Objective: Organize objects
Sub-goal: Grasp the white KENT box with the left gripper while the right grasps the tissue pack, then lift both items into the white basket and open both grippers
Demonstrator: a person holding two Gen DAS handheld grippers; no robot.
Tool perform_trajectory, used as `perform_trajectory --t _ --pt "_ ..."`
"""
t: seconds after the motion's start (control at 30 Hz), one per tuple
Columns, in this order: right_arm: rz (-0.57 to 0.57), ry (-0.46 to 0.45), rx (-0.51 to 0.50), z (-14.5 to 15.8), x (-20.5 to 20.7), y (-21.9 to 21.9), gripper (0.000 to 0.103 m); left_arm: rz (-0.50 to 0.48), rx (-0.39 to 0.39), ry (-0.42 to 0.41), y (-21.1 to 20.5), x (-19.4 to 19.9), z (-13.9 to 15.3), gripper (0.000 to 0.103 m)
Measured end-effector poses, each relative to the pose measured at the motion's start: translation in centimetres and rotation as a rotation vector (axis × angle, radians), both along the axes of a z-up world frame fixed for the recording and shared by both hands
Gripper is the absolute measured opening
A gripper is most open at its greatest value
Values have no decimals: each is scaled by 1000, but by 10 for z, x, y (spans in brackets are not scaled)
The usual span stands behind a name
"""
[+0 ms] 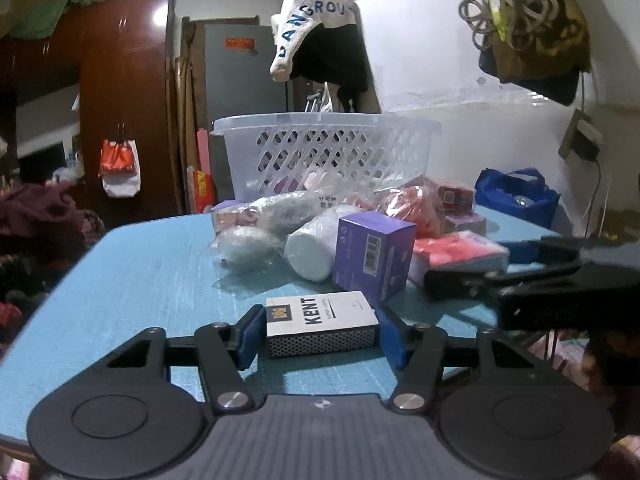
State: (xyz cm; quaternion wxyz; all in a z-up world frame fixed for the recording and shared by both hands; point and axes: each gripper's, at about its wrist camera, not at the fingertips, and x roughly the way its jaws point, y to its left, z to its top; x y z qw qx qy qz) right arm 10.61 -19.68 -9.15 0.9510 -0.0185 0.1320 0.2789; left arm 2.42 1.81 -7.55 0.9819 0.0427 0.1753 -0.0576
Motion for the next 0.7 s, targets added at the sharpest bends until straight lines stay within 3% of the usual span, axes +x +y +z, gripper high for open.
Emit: perform_trajectory --t 0.3,0.43,0.7 --pt "1 -33 7 18 -3 -27 83 14 -48 -30 14 -5 6 63" --pt "23 -29 62 25 -1 -42 83 29 -66 -41 21 -6 9 63" --pt "13 -40 54 26 3 -41 83 32 -74 -46 25 -5 11 63"
